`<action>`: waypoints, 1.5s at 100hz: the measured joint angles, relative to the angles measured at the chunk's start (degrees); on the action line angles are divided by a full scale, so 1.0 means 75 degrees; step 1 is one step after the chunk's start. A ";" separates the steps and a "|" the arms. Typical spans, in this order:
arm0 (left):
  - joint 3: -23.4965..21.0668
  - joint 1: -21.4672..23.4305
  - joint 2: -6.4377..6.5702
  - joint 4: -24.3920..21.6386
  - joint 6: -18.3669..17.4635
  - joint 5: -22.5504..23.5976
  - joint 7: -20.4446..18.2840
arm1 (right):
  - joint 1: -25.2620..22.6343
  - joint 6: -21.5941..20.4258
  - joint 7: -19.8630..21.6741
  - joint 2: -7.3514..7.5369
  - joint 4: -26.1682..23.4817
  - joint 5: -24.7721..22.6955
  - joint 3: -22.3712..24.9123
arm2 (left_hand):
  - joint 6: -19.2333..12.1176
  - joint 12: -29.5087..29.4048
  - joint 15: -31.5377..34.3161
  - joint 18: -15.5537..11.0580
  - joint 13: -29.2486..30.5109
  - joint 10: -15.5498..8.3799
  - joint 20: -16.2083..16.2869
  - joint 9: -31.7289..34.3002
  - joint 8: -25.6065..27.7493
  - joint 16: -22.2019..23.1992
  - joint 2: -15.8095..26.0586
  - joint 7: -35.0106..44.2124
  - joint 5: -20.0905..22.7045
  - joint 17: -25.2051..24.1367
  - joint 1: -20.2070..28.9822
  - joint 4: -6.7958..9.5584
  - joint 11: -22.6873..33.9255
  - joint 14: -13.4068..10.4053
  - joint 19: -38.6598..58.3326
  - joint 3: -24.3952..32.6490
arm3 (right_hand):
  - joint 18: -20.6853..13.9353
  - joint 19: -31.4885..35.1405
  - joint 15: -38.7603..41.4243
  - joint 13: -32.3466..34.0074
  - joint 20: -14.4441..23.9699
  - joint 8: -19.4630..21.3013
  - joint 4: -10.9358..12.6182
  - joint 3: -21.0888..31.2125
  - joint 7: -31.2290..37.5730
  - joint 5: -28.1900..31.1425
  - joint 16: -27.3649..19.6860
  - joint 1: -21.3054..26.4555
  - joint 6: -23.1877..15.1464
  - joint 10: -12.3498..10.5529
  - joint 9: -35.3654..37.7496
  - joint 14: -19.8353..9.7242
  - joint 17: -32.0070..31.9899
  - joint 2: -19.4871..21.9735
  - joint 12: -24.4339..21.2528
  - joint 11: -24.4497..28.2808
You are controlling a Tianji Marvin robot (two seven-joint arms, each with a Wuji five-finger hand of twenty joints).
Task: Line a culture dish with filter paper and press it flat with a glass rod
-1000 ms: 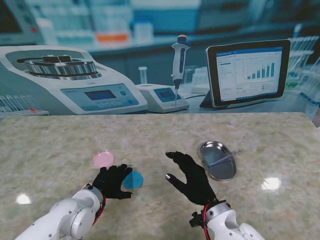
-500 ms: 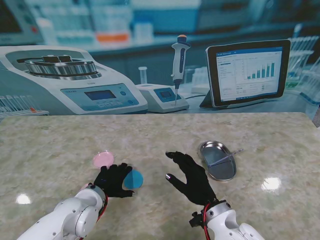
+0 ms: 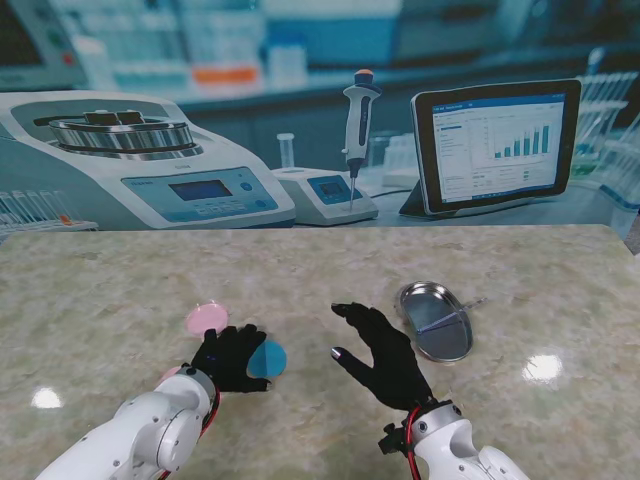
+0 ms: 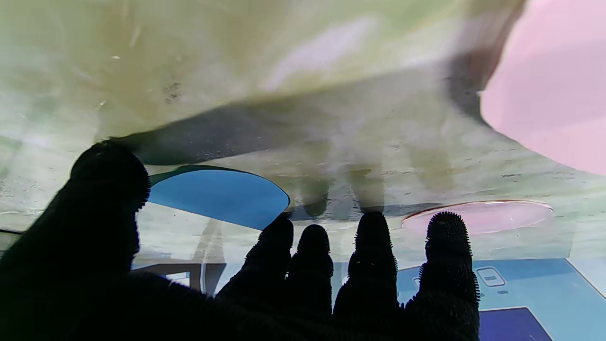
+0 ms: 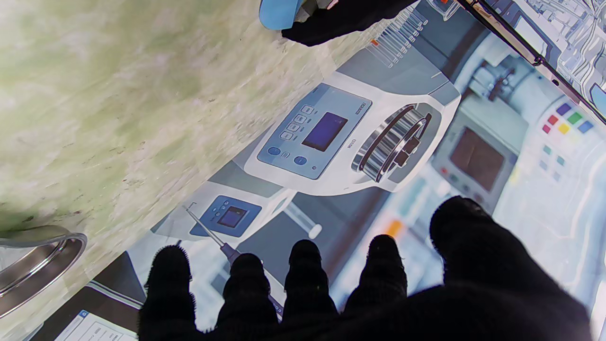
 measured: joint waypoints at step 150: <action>-0.0806 0.0535 -0.0110 -0.0320 -0.0798 -0.0371 0.0677 | 0.0005 -0.0018 -0.0047 -0.0014 0.0004 0.0064 -0.0002 | -0.2255 -0.0127 0.0141 -0.0041 0.0030 -0.0664 0.0291 0.0323 0.0205 0.0045 0.2330 0.1513 0.2179 -0.0040 0.4582 0.0926 0.1558 -0.0074 -0.0473 -0.3641 | 0.0000 0.0001 0.0000 0.0000 0.0000 0.0099 0.0008 -0.0005 0.0002 0.0000 0.0000 0.0046 0.0000 0.0000 0.0000 0.0000 0.0000 0.0000 0.0000 0.0032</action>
